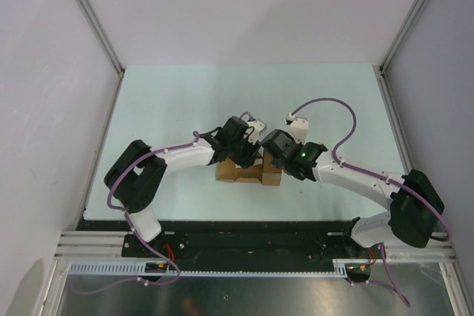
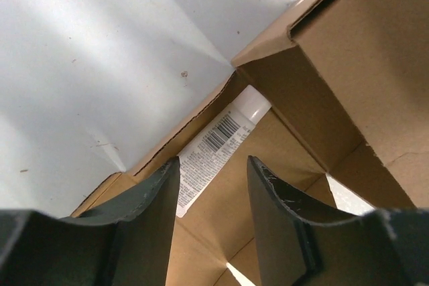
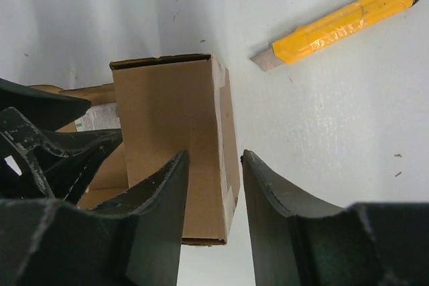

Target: Unpack the express box

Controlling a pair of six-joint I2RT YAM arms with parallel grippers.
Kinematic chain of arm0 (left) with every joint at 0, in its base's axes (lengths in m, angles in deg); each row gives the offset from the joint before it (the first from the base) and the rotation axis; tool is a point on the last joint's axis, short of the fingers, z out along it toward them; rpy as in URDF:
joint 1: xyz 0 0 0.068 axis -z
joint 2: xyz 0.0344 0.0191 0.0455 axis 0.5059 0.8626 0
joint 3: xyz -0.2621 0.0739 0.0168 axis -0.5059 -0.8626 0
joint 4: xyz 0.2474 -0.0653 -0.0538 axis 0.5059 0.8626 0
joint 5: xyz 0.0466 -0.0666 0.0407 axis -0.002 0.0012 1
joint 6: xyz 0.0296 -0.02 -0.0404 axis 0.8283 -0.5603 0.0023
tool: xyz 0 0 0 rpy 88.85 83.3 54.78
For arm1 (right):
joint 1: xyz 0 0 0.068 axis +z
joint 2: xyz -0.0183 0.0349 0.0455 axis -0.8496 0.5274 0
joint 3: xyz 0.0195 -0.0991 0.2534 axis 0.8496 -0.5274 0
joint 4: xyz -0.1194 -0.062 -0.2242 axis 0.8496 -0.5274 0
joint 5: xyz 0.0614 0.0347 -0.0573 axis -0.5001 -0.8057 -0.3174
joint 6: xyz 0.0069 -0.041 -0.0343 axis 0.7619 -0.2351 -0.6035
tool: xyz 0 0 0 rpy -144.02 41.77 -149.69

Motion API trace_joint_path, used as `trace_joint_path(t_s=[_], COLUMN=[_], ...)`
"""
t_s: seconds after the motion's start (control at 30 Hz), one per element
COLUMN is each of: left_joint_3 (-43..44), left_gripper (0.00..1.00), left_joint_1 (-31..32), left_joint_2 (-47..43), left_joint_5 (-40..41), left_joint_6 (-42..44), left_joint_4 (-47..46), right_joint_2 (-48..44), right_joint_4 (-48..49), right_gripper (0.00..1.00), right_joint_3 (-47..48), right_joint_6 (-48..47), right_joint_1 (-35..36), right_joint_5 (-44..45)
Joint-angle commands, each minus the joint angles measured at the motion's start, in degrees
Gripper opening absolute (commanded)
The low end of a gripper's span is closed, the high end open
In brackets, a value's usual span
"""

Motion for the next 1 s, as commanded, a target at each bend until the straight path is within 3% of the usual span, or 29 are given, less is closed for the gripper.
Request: trace_joint_path(t_s=[0.0,0.17,0.53,0.73,0.97], left_joint_3=[1.3,2.0,1.8,1.1,0.2], left_gripper=[0.5,0.59,0.55,0.34,0.18], left_joint_1=[0.9,1.6,3.6,3.5,3.5], left_joint_2=[1.0,2.4,5.0,3.4,0.3], left_joint_5=[1.2,2.0,6.3,7.2,7.3], left_joint_6=[3.8,4.6,4.1,3.3,2.9], left_joint_4=[-2.6,-2.9,-3.0,-3.0,-2.7], right_joint_2=[-0.2,-0.3,-0.7,-0.8,-1.0], right_joint_4=[0.2,0.5,1.2,1.3,1.2], right_gripper=[0.43,0.42,0.43,0.43,0.43], right_joint_3=[-1.5,-1.6,-2.6,-2.7,-2.8], right_joint_6=[-1.4,-1.6,-1.1,-0.9,-1.0], right_joint_1=[-1.0,-1.3,-1.8,-1.9,-2.0], right_joint_5=[-1.3,-1.9,-2.6,-2.5,-2.5])
